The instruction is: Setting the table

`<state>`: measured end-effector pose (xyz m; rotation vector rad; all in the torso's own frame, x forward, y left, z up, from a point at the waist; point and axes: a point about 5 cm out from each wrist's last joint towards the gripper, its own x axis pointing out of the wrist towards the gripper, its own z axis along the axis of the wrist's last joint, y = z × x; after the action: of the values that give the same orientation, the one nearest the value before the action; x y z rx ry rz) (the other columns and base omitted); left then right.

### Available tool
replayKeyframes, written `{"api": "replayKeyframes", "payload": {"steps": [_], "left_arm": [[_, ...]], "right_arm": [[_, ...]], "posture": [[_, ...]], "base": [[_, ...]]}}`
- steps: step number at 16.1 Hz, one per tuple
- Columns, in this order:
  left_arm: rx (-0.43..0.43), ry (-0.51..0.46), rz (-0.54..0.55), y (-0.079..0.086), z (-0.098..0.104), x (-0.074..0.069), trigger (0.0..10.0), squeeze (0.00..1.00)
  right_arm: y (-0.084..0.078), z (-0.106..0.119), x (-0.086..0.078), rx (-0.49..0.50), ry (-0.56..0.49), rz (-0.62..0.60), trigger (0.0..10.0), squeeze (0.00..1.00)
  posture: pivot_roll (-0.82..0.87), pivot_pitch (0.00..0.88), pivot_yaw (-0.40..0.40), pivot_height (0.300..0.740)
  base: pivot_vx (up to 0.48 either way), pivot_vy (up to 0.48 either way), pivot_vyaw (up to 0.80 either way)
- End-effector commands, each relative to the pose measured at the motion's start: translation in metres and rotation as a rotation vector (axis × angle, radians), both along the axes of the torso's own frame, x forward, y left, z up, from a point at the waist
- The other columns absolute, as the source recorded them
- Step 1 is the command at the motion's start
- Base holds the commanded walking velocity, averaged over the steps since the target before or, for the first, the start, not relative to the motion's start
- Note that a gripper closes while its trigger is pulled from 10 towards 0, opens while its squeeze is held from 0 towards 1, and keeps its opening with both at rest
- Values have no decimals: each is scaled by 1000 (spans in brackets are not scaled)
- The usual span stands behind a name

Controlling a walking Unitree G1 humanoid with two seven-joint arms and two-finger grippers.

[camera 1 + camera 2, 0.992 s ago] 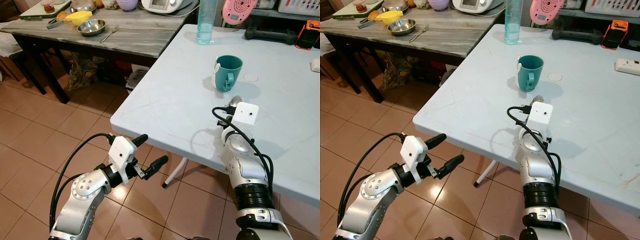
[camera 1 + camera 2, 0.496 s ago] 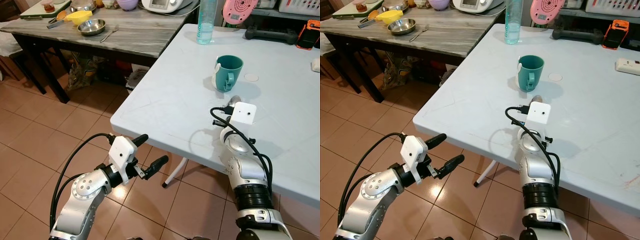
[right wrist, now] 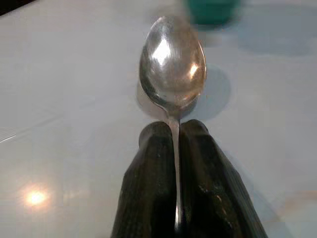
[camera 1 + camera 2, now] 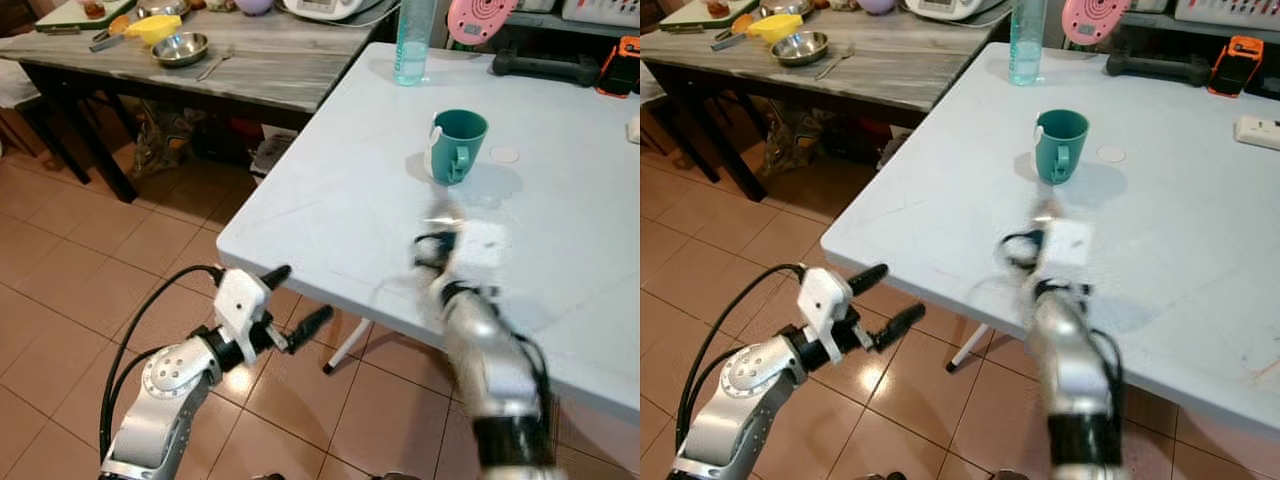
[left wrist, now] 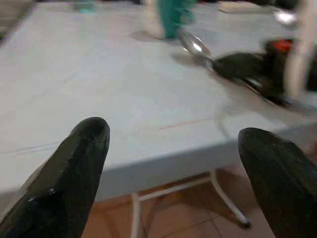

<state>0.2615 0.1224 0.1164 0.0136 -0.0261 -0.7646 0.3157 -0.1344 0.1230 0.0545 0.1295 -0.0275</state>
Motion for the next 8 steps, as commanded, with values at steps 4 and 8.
{"api": "replayKeyframes", "payload": {"steps": [4,8], "left_arm": [[17,-39,341,36,2,18,10000,0],[48,1,600,56,-9,17,10000,0]], "right_arm": [[15,14,-12,-47,-96,141,0,0],[-1,34,-20,-119,-219,98,4431,0]], "posture": [[-54,115,80,740],[-42,117,67,740]], "base": [[0,0,0],[0,0,0]]}}
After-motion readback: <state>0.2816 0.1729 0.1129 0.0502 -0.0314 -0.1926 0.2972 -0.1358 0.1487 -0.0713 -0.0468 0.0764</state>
